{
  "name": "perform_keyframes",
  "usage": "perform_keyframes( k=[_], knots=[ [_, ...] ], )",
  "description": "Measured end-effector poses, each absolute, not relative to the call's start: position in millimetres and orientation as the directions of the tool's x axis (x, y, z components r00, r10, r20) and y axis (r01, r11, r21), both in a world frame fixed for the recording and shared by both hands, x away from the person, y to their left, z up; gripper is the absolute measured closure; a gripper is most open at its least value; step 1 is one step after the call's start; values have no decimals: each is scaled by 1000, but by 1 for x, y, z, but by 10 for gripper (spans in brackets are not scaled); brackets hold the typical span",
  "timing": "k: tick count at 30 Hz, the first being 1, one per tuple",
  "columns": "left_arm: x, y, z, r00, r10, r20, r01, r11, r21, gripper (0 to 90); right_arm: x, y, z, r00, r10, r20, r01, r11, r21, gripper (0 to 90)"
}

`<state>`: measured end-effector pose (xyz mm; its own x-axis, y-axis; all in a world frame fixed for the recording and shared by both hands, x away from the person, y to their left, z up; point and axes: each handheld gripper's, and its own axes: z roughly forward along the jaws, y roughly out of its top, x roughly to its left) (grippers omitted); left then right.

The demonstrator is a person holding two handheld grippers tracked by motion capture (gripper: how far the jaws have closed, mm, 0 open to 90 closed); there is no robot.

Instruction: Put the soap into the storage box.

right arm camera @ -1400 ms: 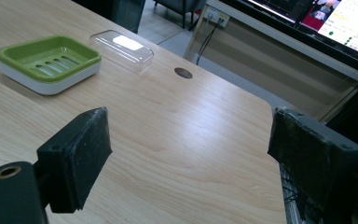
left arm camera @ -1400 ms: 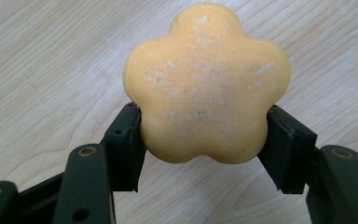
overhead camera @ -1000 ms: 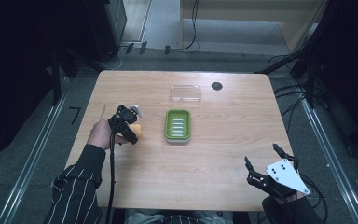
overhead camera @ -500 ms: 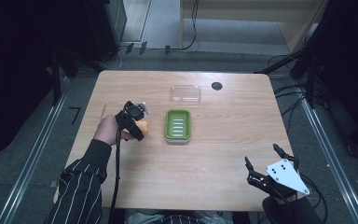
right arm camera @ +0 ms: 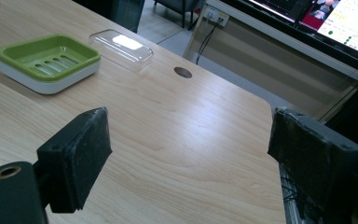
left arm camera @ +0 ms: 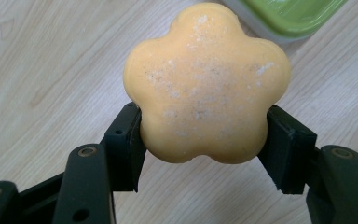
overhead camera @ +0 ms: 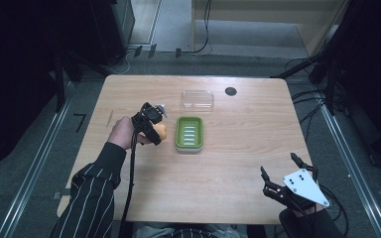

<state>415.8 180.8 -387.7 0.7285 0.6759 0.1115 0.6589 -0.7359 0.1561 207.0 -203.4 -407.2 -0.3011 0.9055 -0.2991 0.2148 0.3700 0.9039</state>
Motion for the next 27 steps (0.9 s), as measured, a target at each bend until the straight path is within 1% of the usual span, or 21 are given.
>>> perform_keyframes(
  k=[19,27],
  knots=[
    [424,149,-378,779,614,123,590,-786,185,395,204,-205,-407,-291,908,-300,219,369,903,134],
    [427,140,-378,785,607,125,579,-790,202,395,205,-205,-407,-292,908,-301,219,370,903,134]
  ],
)
